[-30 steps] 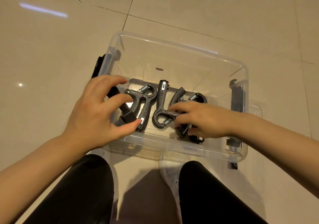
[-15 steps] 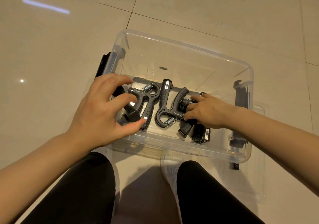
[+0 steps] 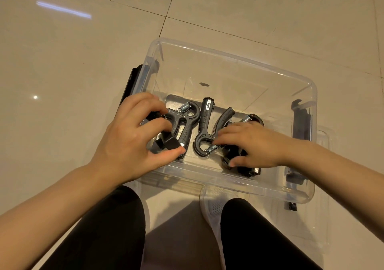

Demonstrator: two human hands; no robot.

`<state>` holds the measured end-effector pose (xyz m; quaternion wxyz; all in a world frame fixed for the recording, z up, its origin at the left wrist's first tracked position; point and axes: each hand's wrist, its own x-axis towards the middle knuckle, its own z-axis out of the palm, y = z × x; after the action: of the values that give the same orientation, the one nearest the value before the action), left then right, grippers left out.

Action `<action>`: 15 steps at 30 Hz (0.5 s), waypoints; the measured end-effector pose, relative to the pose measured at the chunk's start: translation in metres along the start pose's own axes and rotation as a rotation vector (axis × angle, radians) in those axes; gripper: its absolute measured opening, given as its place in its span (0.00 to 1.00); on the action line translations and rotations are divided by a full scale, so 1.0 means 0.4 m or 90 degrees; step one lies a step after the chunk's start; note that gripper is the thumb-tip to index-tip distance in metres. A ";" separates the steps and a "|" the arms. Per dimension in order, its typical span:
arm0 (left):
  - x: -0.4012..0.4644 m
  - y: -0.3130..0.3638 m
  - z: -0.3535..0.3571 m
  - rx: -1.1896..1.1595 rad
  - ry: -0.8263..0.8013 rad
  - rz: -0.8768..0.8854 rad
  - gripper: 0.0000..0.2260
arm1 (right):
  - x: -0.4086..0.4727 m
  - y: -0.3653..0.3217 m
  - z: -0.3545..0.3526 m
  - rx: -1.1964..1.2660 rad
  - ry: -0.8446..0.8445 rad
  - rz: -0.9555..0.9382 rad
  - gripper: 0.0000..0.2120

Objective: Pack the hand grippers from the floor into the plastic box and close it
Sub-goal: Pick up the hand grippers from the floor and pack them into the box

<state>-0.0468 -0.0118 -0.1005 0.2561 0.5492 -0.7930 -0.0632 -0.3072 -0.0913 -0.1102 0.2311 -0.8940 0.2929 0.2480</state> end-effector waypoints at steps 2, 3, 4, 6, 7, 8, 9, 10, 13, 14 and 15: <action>0.004 0.009 -0.008 -0.030 0.024 -0.024 0.20 | -0.006 -0.067 -0.026 0.244 0.147 -0.039 0.31; 0.010 0.019 -0.014 -0.048 0.042 -0.048 0.21 | -0.006 -0.103 -0.040 0.306 0.227 -0.062 0.31; 0.017 0.032 -0.020 -0.066 0.060 -0.074 0.21 | -0.003 -0.135 -0.050 0.321 0.307 -0.084 0.30; 0.035 0.060 -0.030 -0.097 0.087 -0.100 0.22 | 0.007 -0.181 -0.067 0.299 0.448 -0.127 0.24; 0.043 0.071 -0.034 -0.108 0.091 -0.103 0.23 | 0.010 -0.192 -0.074 0.290 0.499 -0.140 0.19; 0.051 0.077 -0.036 -0.117 0.090 -0.109 0.24 | 0.011 -0.195 -0.081 0.288 0.537 -0.149 0.16; 0.057 0.077 -0.039 -0.125 0.085 -0.120 0.26 | 0.011 -0.191 -0.085 0.294 0.563 -0.145 0.13; 0.062 0.070 -0.041 -0.129 0.078 -0.134 0.27 | 0.010 -0.182 -0.085 0.312 0.578 -0.124 0.12; 0.054 0.024 -0.034 -0.088 0.046 -0.133 0.27 | 0.005 -0.149 -0.073 0.445 0.557 -0.019 0.10; 0.043 0.006 -0.026 -0.056 0.026 -0.118 0.26 | 0.004 -0.138 -0.068 0.494 0.547 0.015 0.11; 0.031 -0.010 -0.017 -0.030 0.002 -0.109 0.26 | 0.003 -0.127 -0.066 0.536 0.544 0.050 0.13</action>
<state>-0.0435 -0.0231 -0.0919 0.2642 0.6088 -0.7410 -0.1028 -0.2660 -0.0698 -0.0771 0.4179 -0.7345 0.4660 -0.2622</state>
